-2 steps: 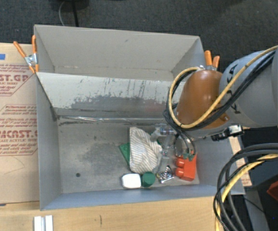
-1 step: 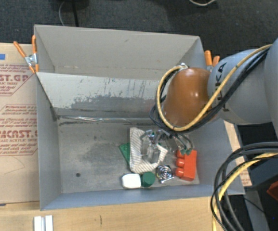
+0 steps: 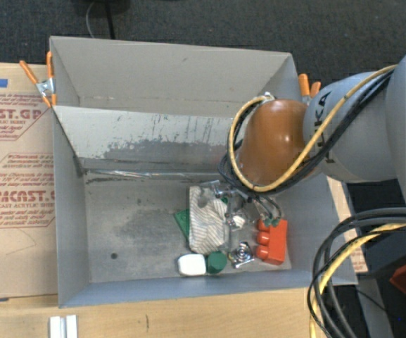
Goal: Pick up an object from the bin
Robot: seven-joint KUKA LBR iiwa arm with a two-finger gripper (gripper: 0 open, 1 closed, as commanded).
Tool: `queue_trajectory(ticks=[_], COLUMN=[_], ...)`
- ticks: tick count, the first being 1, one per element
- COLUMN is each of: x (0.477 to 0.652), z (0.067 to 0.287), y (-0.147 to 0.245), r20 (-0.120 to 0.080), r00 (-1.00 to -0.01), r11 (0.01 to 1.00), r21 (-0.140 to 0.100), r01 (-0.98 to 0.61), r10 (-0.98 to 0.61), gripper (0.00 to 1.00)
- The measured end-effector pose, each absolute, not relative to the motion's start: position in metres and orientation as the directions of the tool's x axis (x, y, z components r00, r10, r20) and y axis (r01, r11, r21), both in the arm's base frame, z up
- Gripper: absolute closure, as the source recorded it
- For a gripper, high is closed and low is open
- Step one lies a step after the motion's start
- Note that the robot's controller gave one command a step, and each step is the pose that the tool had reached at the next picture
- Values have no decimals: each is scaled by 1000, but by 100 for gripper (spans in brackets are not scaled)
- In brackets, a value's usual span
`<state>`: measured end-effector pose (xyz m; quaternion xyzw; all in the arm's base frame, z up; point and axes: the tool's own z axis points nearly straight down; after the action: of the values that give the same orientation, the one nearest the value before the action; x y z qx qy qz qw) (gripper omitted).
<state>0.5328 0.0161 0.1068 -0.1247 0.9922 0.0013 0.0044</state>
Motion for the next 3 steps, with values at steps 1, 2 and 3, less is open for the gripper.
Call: queue_trajectory(ticks=[1,2,3], x=[533,533,533], z=[107,107,107], y=[16,16,16], r20=[-9,-9,-9], r00=[-969,-969,-969], r11=[969,969,969], r21=[2,2,2], r01=[-248,-248,-248], r10=[-248,-248,-248], gripper=[100,0,100])
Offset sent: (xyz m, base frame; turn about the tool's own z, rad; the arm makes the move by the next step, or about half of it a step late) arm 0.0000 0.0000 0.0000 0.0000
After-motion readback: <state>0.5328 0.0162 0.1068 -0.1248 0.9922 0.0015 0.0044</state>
